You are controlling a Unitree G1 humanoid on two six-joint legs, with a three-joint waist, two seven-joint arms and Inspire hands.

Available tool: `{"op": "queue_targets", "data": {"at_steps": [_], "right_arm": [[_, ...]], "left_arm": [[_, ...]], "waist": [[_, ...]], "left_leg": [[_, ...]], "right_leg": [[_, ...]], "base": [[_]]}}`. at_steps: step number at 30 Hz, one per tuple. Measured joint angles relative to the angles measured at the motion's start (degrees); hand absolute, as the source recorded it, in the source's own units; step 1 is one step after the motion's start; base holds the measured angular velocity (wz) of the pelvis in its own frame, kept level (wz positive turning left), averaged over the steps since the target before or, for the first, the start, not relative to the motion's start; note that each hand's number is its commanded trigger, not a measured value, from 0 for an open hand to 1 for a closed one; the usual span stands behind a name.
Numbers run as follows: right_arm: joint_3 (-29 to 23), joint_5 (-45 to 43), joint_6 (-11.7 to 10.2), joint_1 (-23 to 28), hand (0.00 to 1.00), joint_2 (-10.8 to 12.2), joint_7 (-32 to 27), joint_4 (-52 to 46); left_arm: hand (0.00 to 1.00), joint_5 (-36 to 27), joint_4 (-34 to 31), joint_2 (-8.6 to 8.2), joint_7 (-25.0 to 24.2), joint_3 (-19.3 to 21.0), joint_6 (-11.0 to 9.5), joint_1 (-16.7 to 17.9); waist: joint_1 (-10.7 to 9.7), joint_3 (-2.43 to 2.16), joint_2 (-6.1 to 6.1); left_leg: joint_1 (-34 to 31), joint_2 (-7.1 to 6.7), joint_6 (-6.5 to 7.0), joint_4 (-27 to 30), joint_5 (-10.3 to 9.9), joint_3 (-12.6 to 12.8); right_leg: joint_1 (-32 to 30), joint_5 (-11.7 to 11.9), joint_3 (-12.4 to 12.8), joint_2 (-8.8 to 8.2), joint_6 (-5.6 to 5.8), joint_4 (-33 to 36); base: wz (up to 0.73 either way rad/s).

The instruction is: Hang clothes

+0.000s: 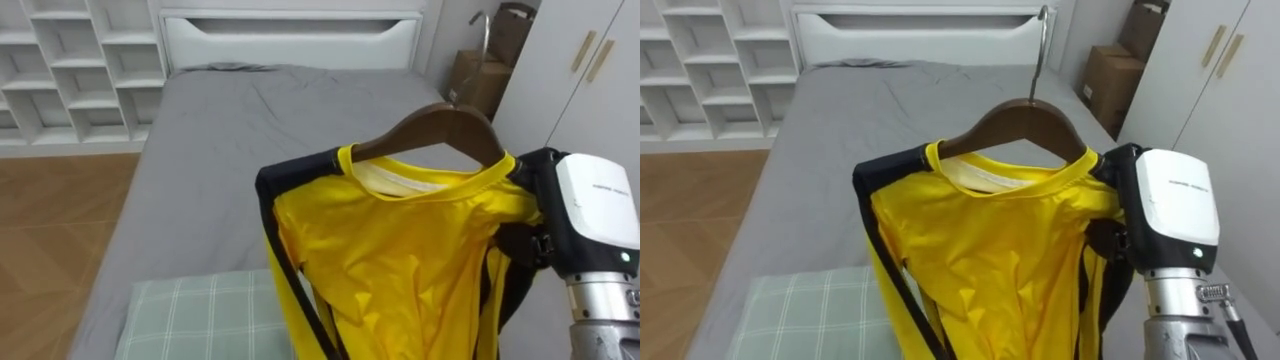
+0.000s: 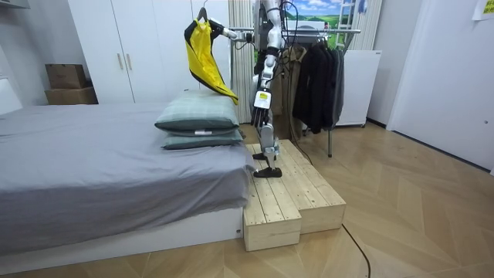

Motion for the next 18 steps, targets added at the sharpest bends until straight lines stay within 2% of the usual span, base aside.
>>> {"op": "queue_targets", "data": {"at_steps": [4, 7, 18], "right_arm": [[0.0, 0.5, 0.1, 0.0, 1.0, 0.0, 0.2, 0.0], [0.0, 1.1, 1.4, 1.1, 1.0, 0.0, 0.6, -1.8], [0.0, 1.3, 2.2, 3.2, 1.0, 0.0, 0.6, -3.9]], "left_arm": [[0.0, 0.0, -0.1, -0.1, 0.0, 0.0, 0.0, 0.0], [0.0, 0.0, -0.2, -0.18, 0.0, 0.1, 0.1, -0.5], [0.0, 0.1, -0.5, -0.29, 0.0, 0.0, 0.3, -0.5]], "waist": [[0.1, -0.01, -0.03], [0.3, -0.05, -0.09], [0.4, -0.19, -0.3]], "left_leg": [[0.0, 0.0, 0.0, 0.0, 0.0, 0.0], [-0.1, 0.0, 0.0, -0.1, 0.0, 0.0], [0.0, 0.01, 0.01, 0.0, 0.0, 0.1]], "right_leg": [[0.0, 0.0, 0.0, 0.01, 0.0, 0.0], [-0.1, 0.0, 0.1, 0.01, 0.03, 0.0], [-0.1, 0.0, 0.2, 0.03, 0.05, -0.1]], "base": [[0.0], [0.0], [0.0]]}}
